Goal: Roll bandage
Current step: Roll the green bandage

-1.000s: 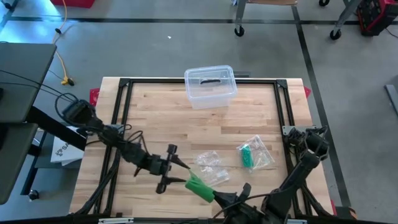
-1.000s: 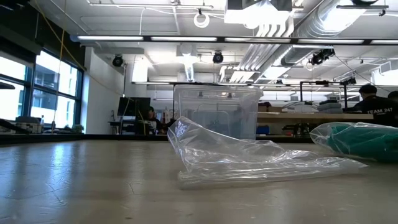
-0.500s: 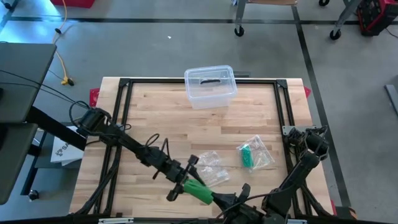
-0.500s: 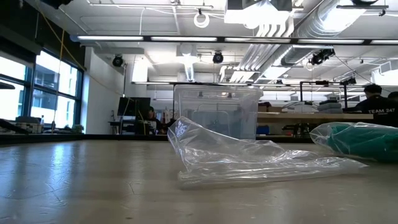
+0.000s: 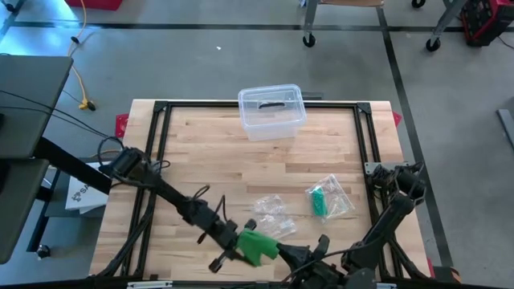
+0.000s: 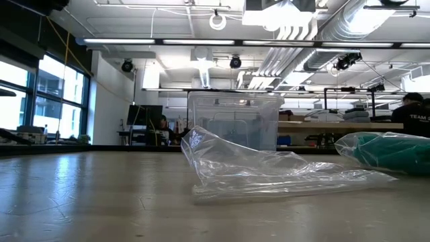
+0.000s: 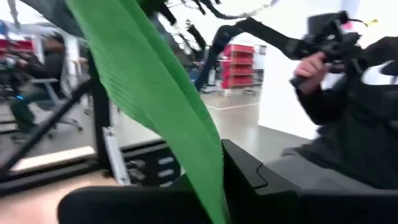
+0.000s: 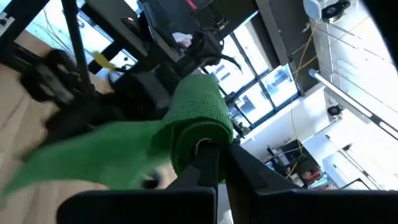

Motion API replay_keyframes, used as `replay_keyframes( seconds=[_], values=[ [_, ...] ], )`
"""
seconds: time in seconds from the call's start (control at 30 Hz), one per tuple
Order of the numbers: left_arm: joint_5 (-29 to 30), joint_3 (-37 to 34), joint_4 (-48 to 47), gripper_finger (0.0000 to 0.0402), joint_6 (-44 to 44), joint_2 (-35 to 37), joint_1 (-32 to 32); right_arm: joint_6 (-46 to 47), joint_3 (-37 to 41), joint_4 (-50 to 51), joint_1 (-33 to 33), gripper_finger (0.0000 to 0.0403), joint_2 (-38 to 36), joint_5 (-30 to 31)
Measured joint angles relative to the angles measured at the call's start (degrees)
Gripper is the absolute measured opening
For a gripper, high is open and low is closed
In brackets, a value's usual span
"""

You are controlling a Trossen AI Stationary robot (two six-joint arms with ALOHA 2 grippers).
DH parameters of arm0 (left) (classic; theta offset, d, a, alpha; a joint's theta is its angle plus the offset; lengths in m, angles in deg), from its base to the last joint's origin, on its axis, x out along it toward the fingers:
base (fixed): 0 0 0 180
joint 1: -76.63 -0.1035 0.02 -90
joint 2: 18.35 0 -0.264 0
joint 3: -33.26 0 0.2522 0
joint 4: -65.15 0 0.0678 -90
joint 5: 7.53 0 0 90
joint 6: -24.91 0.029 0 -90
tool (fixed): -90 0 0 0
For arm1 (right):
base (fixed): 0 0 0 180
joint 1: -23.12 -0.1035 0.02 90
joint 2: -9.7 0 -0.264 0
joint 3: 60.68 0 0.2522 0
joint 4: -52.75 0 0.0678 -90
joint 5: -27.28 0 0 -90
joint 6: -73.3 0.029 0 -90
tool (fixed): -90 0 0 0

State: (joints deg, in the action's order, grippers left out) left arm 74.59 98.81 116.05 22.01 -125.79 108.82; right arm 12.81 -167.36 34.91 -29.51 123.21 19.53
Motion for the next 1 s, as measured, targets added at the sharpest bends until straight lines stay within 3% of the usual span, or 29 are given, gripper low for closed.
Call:
replay_keyframes(
  seconds=[0.23, 0.37, 0.63, 0.83, 1.0],
  values=[
    [2.22, -0.02, 1.01, 0.0001, 1.89, -1.56, 5.04, -0.72, 0.00, 0.91, 1.86, 0.0000, -1.61, 0.01],
    [5.24, -0.04, -3.62, 0.0001, 3.41, -1.55, 5.60, -1.50, 0.00, 1.16, 2.58, 0.0000, -2.45, -0.61],
    [8.34, -0.01, -11.39, 0.0000, 3.02, -3.07, 2.52, -1.54, 0.00, -0.32, 3.66, 0.0000, -4.69, -1.78],
    [16.67, 0.00, -10.67, 0.0000, 6.23, -6.22, -1.52, 3.75, 0.00, -1.64, 2.62, 0.0000, -4.87, -5.75],
    [13.19, -0.01, -7.47, 0.0000, 5.75, -7.12, -6.09, 11.33, 0.00, -1.96, 1.01, 0.0000, -4.87, -12.26]
  ],
)
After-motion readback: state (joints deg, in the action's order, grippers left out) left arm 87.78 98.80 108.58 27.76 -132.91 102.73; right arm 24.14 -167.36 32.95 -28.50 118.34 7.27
